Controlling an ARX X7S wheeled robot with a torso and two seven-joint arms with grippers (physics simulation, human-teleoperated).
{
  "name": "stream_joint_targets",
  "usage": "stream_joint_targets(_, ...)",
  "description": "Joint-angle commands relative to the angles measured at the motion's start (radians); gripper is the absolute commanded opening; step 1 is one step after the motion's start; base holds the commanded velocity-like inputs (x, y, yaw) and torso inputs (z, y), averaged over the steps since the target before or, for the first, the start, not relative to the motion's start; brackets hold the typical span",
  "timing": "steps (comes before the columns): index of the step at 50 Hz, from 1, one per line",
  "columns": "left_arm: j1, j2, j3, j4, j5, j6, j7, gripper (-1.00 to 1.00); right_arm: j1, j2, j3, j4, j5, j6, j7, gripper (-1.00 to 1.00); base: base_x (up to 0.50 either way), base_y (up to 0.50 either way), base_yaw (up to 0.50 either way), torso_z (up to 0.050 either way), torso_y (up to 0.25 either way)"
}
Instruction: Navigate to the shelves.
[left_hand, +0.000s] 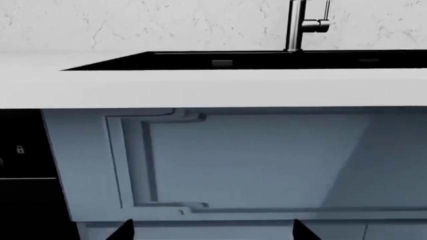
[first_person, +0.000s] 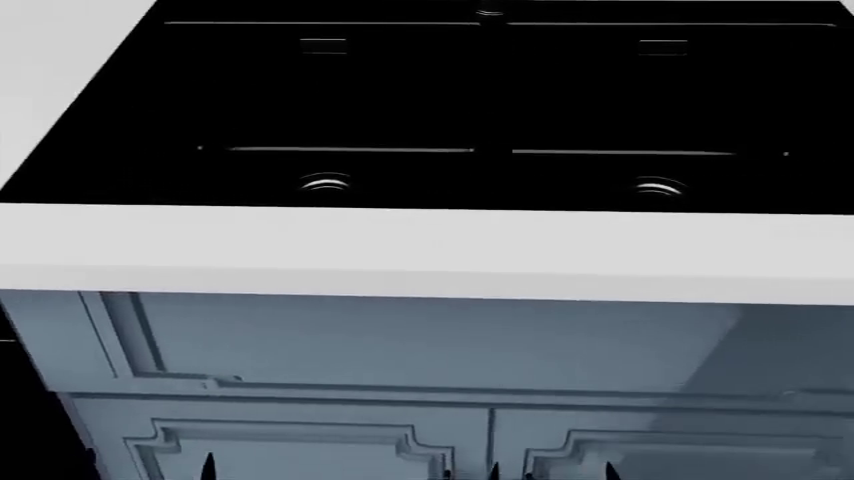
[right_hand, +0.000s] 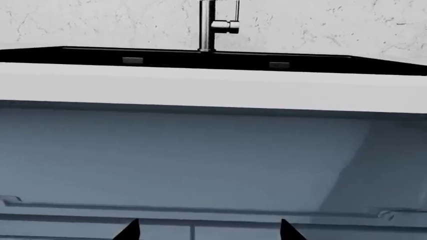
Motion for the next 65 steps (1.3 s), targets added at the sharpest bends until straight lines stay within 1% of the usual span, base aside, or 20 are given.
stream_joint_targets(1, -0.001, -0.008, 0.010, -0.001, -0.009, 0.001, -0.010, 1.00, 0.002, 0.007, -0.007, 0.001, 0.010, 0.002, 0.013, 1.00, 0.00, -0.50, 0.00, 0.000, 0.000)
stream_joint_targets(65, -0.005, -0.046, 0.055, 0.002, -0.042, 0.005, -0.054, 1.00, 0.009, 0.043, -0.057, 0.003, 0.030, 0.004, 0.064, 1.00, 0.00, -0.50, 0.00, 0.000, 0.000)
